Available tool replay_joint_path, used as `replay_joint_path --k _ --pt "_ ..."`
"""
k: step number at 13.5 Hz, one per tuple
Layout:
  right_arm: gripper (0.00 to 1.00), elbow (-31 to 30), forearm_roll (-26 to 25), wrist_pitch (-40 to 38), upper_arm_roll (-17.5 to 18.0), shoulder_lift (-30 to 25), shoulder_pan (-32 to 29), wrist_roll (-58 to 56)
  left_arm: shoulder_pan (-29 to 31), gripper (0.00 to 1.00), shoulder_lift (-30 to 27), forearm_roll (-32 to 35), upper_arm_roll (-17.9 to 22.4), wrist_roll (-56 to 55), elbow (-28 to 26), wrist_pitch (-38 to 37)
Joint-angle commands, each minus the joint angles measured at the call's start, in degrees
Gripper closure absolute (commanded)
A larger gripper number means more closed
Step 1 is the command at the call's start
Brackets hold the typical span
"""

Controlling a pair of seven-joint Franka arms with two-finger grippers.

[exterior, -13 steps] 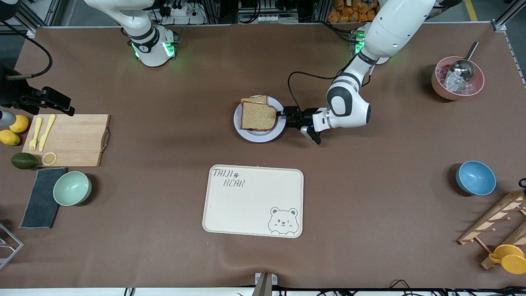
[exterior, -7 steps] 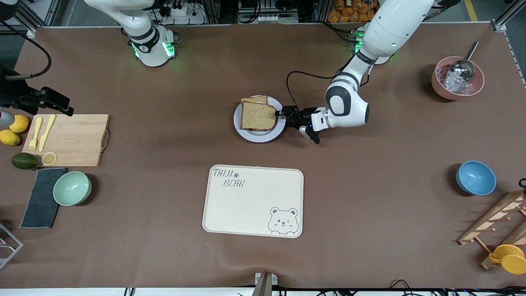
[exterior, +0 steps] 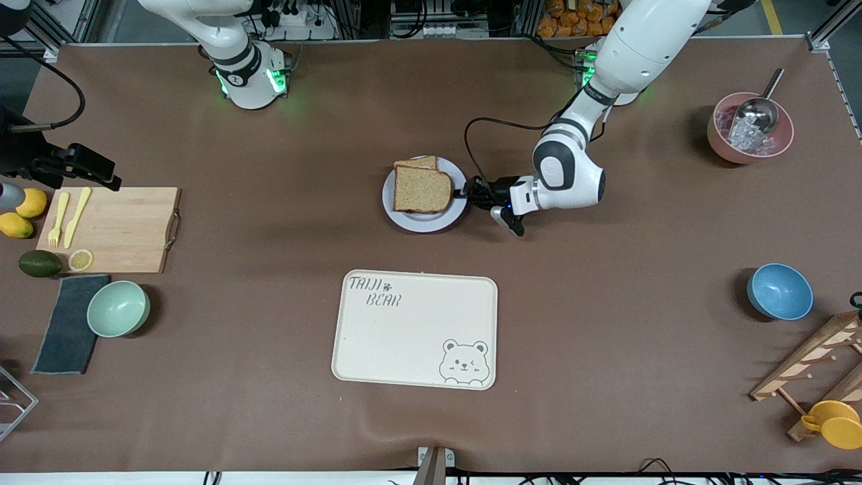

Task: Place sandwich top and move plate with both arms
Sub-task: 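Grasp the white plate rim with the left gripper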

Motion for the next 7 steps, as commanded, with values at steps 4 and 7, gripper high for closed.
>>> replay_joint_path --k 4,7 --pt "0.0 1.1 -0.9 -0.5 0.6 0.9 -0.5 -0.6 -0.4 1.0 1.1 -5.0 -0.2 1.7 0.3 0.9" --pt "0.0 1.0 -0.9 -0.4 0.6 0.9 -0.5 -0.5 0.4 1.0 0.5 -7.2 -0.3 1.3 0.3 0.6"
